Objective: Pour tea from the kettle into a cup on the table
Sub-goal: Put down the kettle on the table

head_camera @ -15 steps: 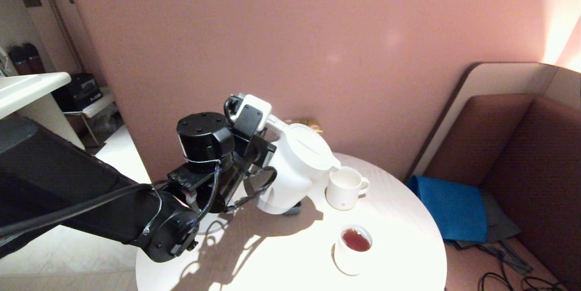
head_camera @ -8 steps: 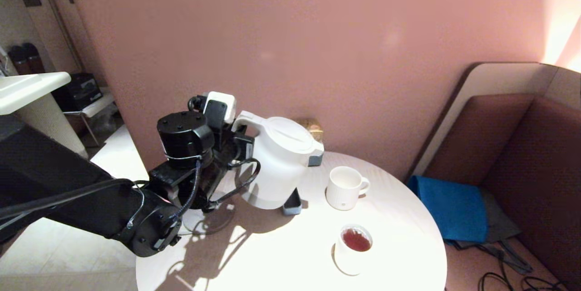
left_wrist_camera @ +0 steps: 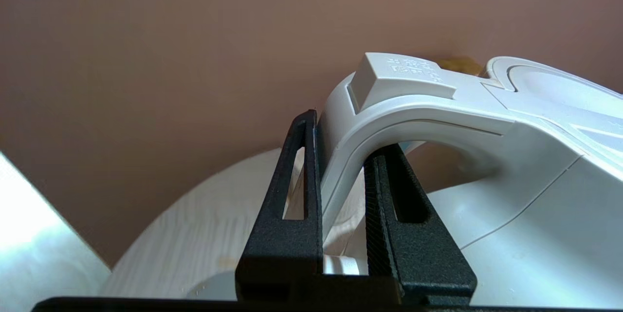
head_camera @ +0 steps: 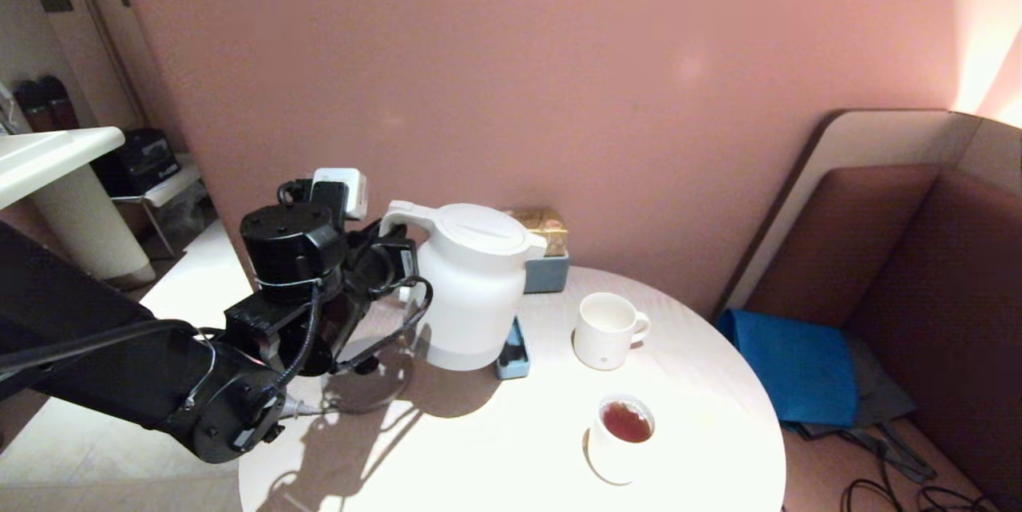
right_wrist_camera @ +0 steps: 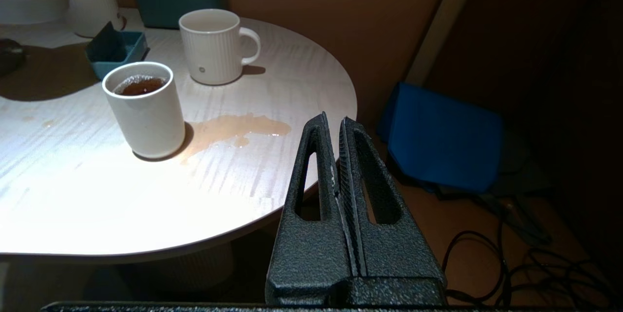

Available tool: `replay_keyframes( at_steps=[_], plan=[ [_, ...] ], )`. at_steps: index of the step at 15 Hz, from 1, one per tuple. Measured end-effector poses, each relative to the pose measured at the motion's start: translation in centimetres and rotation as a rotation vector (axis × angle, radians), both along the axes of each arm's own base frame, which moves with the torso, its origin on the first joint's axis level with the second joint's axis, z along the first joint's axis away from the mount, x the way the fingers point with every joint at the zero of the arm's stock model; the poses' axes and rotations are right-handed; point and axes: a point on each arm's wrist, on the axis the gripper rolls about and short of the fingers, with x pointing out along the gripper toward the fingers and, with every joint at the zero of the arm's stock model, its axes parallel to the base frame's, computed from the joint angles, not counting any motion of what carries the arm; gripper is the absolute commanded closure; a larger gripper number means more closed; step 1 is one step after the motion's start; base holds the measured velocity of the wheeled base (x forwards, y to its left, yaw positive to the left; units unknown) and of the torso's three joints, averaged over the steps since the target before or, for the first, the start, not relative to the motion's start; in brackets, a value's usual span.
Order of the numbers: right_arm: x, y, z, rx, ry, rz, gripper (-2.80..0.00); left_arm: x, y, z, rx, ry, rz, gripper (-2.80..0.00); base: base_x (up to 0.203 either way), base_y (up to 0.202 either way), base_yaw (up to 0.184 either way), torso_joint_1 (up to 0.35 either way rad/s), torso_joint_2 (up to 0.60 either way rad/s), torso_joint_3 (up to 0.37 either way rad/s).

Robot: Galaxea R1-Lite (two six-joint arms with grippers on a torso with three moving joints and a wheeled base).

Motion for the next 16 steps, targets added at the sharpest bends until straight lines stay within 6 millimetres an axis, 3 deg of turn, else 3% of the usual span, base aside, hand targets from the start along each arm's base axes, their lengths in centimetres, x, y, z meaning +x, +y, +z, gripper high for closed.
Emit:
replay_keyframes(
  at_steps=[4,8,16],
  plan=[
    [0.0,0.0,0.0,0.0,0.0,0.0,0.0,0.1,3.2,-1.2,-0.008,0.052,0.06,0.0,0.0,0.0,0.0,0.0,0.0,0.0],
    [0.0,0.0,0.0,0.0,0.0,0.0,0.0,0.3,6.3,-1.2,-0.044,-0.017,0.055,0.0,0.0,0.0,0.0,0.0,0.0,0.0],
    [0.0,0.0,0.0,0.0,0.0,0.0,0.0,1.0,9.8,-3.2,-0.125,0.057,0.146,0.0,0.0,0.0,0.0,0.0,0.0,0.0]
  ],
)
